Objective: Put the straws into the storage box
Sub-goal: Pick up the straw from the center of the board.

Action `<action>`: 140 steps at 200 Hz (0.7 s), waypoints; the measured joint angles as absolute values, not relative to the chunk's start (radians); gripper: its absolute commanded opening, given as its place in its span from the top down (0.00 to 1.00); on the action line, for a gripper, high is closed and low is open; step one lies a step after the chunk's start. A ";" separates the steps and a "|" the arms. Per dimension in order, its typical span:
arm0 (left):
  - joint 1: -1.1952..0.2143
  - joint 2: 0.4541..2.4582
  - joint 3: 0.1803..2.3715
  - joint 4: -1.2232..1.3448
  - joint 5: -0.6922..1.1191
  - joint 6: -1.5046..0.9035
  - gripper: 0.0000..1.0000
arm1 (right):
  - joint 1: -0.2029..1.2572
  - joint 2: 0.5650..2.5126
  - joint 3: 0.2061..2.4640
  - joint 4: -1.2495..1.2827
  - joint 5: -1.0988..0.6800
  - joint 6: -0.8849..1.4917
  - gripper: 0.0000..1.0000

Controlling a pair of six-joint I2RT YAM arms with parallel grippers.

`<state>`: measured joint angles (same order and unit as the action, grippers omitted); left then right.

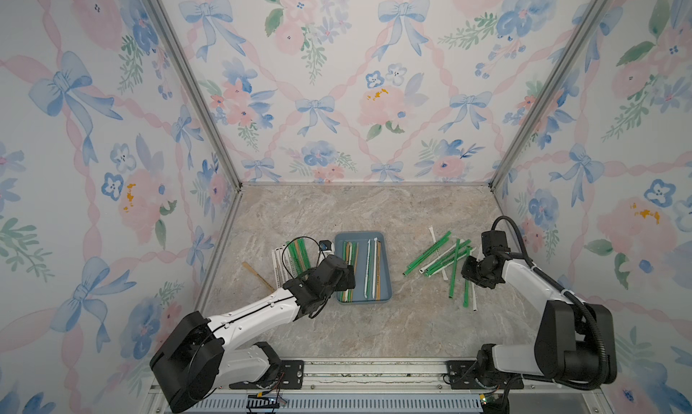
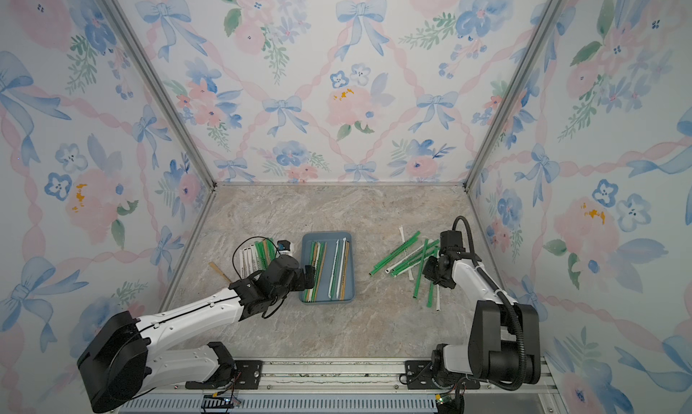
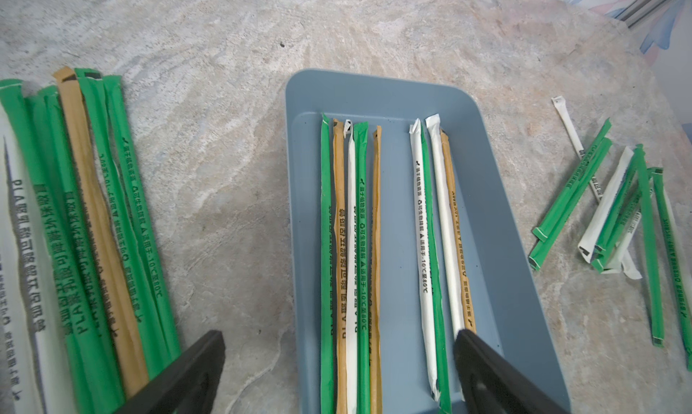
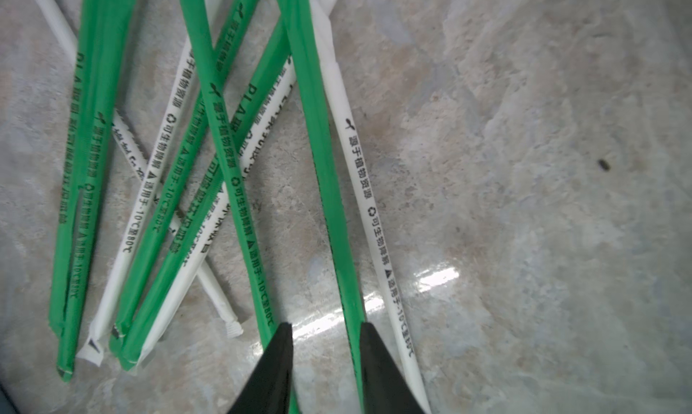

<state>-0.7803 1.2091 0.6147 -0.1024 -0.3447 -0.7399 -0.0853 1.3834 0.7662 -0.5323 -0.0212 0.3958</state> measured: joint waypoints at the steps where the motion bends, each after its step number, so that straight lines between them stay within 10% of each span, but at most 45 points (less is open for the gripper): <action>1: -0.780 1.209 0.615 -0.102 -0.345 -0.740 0.02 | -0.085 1.386 0.766 -0.532 -0.021 0.395 0.69; 140: -0.770 1.177 0.577 -0.102 -0.356 -0.733 0.03 | -0.085 1.541 0.812 -0.537 -0.019 0.364 0.84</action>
<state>-0.7700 1.1767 0.5774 -0.1020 -0.3561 -0.7326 -0.0853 1.5414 0.8116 -0.5369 -0.0185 0.3641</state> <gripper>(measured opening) 0.975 0.176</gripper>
